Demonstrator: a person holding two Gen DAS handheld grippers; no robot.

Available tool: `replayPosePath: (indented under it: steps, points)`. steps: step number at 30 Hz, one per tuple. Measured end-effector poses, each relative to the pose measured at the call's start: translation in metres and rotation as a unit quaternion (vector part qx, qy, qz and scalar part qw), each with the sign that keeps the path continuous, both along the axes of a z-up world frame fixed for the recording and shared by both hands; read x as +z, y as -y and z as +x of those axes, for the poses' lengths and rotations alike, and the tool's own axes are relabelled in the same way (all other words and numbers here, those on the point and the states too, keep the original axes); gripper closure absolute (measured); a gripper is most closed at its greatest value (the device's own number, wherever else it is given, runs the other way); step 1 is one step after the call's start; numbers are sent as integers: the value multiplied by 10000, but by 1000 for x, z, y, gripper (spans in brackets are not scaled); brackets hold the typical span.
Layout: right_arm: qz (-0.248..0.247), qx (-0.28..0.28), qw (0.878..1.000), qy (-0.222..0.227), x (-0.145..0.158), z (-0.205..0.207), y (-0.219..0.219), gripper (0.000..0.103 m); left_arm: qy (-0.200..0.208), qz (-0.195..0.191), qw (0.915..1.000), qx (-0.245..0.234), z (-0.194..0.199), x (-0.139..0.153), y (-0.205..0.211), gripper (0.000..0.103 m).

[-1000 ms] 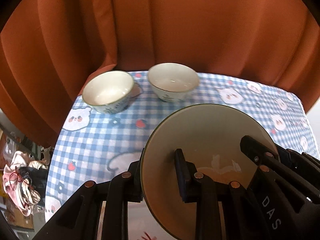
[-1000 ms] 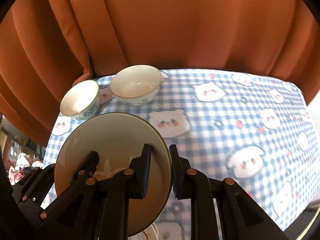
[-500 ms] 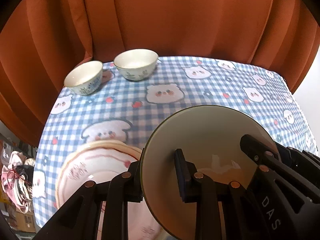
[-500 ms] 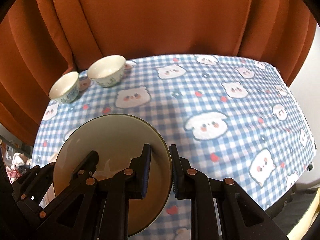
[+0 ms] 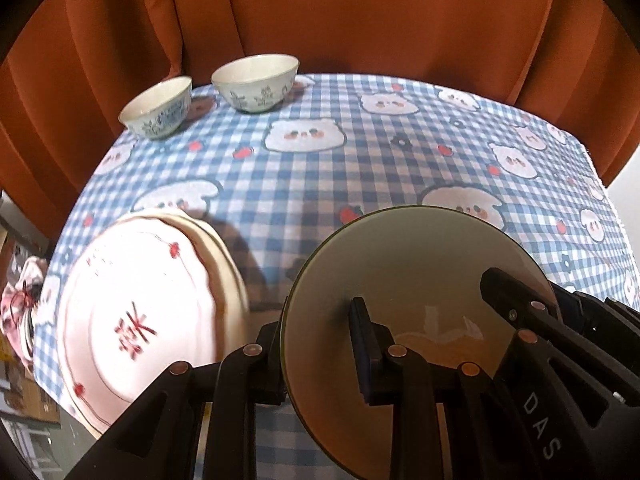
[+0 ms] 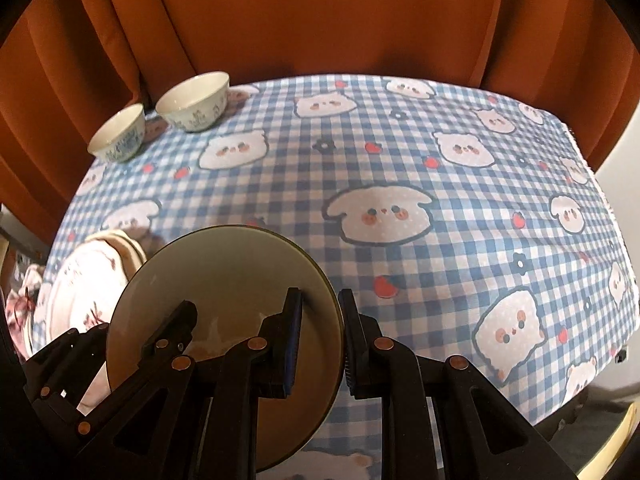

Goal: Organize plates and bowls

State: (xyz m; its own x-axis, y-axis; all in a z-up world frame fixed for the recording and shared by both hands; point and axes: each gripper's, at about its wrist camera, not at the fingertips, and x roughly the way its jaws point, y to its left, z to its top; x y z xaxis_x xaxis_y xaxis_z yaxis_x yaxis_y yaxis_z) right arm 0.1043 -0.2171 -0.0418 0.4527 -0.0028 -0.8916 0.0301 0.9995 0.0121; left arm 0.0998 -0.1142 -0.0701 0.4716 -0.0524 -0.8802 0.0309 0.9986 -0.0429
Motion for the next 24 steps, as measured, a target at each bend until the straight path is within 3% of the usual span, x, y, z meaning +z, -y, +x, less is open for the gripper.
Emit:
replayPosePath:
  steps: [11, 24]
  points:
    - [69, 486, 9983, -319, -30, 18, 23, 81, -209, 121, 9988, 433, 5, -23, 20, 79]
    - [173, 674, 9971, -305, -37, 16, 32, 81, -237, 246, 9984, 457, 0, -27, 30, 78]
